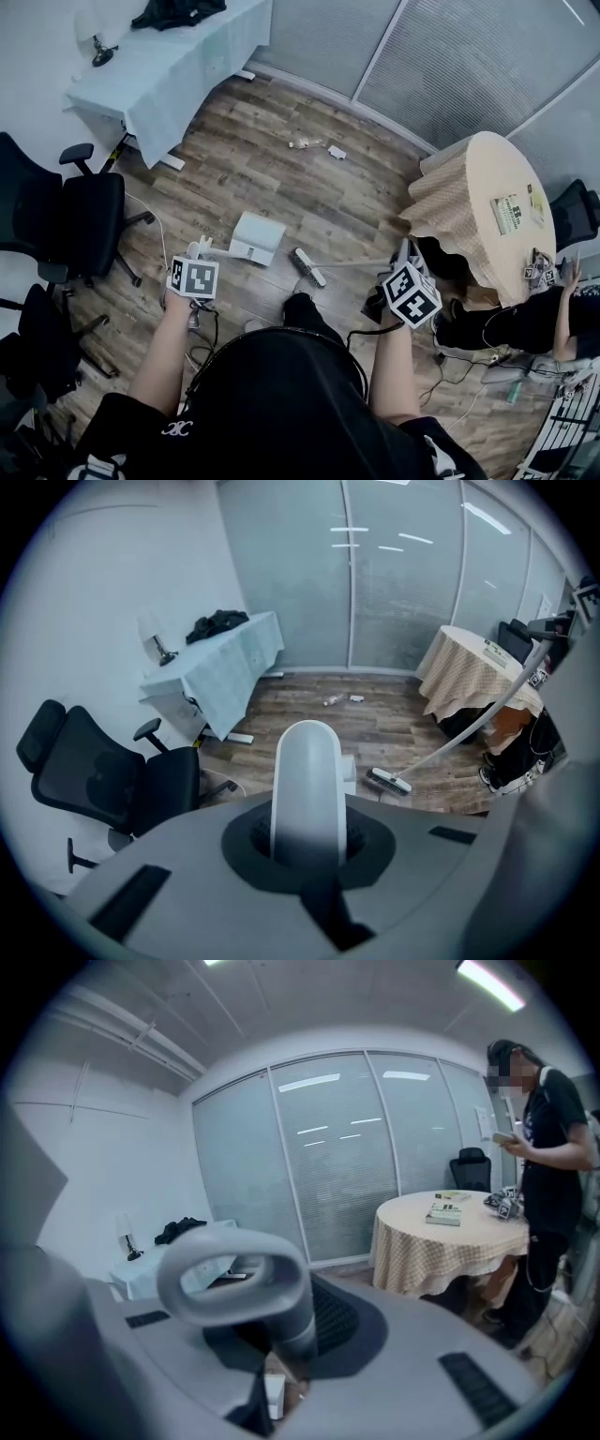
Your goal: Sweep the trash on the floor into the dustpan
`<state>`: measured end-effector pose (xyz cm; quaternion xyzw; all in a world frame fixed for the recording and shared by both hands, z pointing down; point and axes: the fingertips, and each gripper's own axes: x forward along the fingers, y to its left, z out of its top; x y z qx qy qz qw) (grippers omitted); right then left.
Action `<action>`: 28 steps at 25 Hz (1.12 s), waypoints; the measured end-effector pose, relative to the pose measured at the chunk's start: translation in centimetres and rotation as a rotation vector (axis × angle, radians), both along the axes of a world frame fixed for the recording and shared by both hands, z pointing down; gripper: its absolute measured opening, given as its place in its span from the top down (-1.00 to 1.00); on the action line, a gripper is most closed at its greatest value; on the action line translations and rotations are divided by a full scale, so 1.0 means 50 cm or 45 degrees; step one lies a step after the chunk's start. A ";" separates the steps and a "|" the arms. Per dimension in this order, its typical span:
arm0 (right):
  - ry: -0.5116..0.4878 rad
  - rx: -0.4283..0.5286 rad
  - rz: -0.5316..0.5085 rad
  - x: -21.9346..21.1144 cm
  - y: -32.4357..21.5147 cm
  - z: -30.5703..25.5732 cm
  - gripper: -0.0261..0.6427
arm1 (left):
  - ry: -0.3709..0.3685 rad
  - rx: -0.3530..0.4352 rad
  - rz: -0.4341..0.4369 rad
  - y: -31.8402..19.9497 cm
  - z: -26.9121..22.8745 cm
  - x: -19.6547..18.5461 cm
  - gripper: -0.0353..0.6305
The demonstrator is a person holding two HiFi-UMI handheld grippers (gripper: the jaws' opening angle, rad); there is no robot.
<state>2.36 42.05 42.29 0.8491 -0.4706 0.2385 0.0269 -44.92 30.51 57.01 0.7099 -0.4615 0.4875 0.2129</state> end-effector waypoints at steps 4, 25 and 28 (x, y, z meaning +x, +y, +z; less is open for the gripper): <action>-0.027 0.000 0.015 0.043 -0.042 0.009 0.77 | -0.016 -0.015 0.012 -0.055 0.008 0.041 0.88; -0.061 0.007 -0.161 0.393 -0.380 0.034 0.76 | -0.060 0.055 -0.055 -0.428 -0.055 0.419 0.88; -0.055 0.025 -0.137 0.436 -0.406 0.023 0.76 | -0.045 0.075 -0.056 -0.470 -0.064 0.452 0.88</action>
